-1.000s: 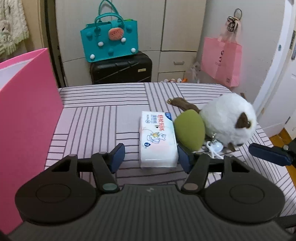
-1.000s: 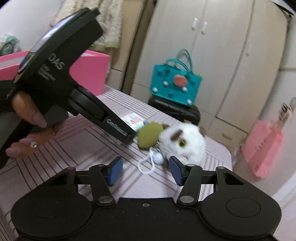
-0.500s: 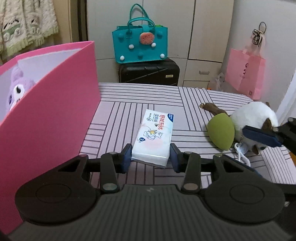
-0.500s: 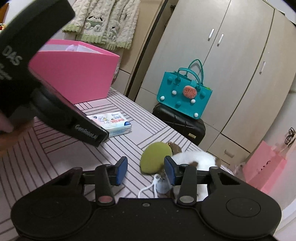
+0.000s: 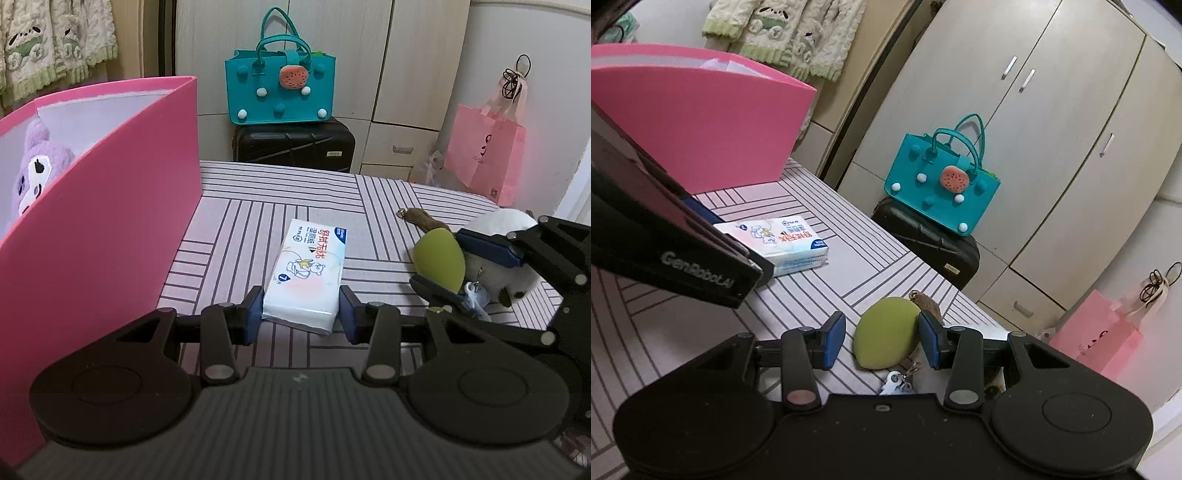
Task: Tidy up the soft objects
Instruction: 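Grasp the white tissue pack with the left tool while the right tool grasps the green sponge, then lift the tissue pack and green sponge and carry both over the pink box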
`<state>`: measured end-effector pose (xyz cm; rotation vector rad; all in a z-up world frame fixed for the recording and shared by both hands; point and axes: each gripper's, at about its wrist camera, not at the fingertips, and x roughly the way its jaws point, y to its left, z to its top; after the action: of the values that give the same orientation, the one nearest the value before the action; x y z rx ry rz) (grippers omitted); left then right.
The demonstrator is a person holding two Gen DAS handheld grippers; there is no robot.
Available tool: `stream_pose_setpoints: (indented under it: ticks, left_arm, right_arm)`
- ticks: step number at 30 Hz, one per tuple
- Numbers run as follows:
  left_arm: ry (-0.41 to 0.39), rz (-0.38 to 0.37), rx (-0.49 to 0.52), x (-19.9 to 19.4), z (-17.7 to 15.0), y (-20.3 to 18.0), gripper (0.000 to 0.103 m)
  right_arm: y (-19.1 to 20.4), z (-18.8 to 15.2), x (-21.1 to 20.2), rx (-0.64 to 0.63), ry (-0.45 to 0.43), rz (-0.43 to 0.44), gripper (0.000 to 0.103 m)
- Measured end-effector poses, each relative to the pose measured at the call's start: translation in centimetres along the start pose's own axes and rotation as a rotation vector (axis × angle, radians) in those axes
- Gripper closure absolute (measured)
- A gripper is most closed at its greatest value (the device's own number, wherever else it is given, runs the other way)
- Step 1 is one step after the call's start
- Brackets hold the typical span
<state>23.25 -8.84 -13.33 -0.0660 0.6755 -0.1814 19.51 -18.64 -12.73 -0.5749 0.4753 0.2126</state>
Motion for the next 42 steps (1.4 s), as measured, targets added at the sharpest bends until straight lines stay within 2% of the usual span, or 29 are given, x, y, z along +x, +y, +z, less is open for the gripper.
stream_pose_setpoints:
  ticks: [1, 2, 5, 9, 15, 21, 27, 37, 42]
  left_arm:
    - [0.000, -0.001, 0.000, 0.0, 0.0, 0.0, 0.062]
    - [0.001, -0.002, 0.001, 0.0, 0.0, 0.0, 0.062]
    - [-0.002, 0.001, 0.009, -0.1, -0.1, 0.0, 0.062]
    - [-0.013, 0.010, 0.016, -0.2, -0.4, -0.2, 0.062]
    - [-0.013, 0.007, 0.012, -0.7, -0.3, 0.0, 0.062]
    - [0.000, -0.010, 0.028, -1.1, -0.4, -0.2, 0.062]
    - [0.024, -0.046, 0.048, -2.2, -0.9, -0.4, 0.062]
    - [0.049, -0.070, 0.081, -4.1, -1.8, -0.6, 0.063]
    - [0.092, -0.083, 0.102, -4.2, -2.3, -0.9, 0.061]
  right_arm:
    - [-0.1, 0.0, 0.2, 0.005, 0.003, -0.008, 0.057]
    - [-0.2, 0.1, 0.3, 0.017, 0.000, -0.019, 0.064]
    - [-0.7, 0.1, -0.2, 0.073, -0.017, -0.020, 0.065]
    - [-1.4, 0.1, -1.5, 0.166, -0.042, 0.041, 0.065]
    - [-2.2, -0.3, -2.6, 0.294, -0.028, 0.154, 0.065]
    - [-2.9, -1.1, -2.9, 0.404, 0.019, 0.246, 0.065]
    - [-3.3, -1.8, -3.4, 0.491, 0.062, 0.289, 0.065]
    - [-3.8, -2.7, -4.6, 0.568, 0.106, 0.352, 0.065]
    - [-3.4, -2.9, -5.3, 0.552, 0.106, 0.341, 0.065]
